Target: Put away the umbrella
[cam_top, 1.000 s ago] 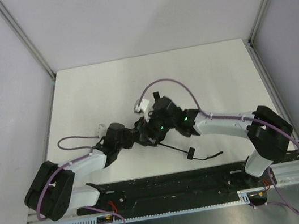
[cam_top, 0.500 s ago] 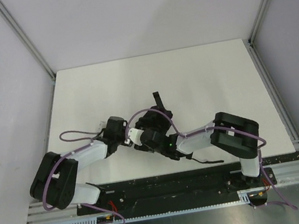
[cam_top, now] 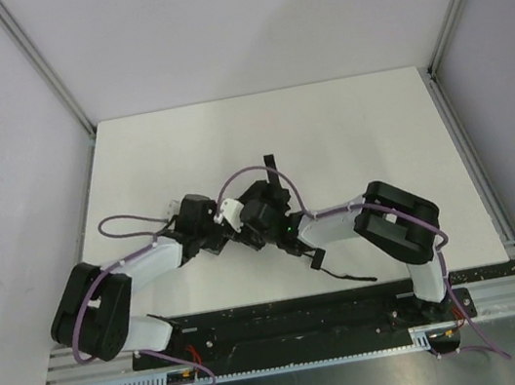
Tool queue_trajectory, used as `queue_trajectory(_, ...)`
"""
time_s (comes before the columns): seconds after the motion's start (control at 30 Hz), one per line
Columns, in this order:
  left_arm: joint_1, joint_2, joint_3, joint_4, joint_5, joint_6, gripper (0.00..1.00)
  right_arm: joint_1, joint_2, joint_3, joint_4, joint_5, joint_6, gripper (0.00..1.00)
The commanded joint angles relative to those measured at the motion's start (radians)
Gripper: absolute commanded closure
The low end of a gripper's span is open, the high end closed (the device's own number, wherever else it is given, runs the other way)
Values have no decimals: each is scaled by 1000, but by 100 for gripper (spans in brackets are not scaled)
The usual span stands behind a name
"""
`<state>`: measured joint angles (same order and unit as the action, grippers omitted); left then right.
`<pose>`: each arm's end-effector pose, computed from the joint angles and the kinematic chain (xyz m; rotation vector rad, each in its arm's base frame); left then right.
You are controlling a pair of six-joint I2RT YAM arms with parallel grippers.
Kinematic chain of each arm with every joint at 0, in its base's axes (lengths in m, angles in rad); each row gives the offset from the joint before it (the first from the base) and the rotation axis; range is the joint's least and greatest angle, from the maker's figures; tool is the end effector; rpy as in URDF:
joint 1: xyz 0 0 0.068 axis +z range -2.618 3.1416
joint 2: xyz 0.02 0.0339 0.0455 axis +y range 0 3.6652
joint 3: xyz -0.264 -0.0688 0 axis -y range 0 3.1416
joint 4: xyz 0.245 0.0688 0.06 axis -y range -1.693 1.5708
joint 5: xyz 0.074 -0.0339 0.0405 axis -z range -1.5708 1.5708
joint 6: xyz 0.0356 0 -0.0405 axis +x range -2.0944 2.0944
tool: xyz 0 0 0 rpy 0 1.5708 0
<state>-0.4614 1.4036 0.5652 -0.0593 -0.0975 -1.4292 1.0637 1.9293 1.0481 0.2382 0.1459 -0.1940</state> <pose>0.2278 -0.1094 0.1462 -1.2456 2.2749 -0.6614 0.1999 0.3491 0.1444 -1.2420 1.8457 0.3212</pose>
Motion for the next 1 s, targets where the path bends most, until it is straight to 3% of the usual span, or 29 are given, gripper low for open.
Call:
queue_trajectory(0.0,28,-34,-16,-116,-2,143,7,-66,133,-35,-262,-336,191,100)
queue_trajectory(0.1,52,-111,-27,-105,3,173,1,-105,169,-35,-265,-442,245,100)
queue_trajectory(0.47,167,-402,-190,-39,43,134,1,-258,289,-25,-249,-767,383,100)
queue_trajectory(0.73,172,-309,-244,235,183,68,1,-305,349,16,-223,-878,474,100)
queue_trajectory(0.97,137,-254,-222,290,117,11,1,-328,384,34,-195,-941,540,100)
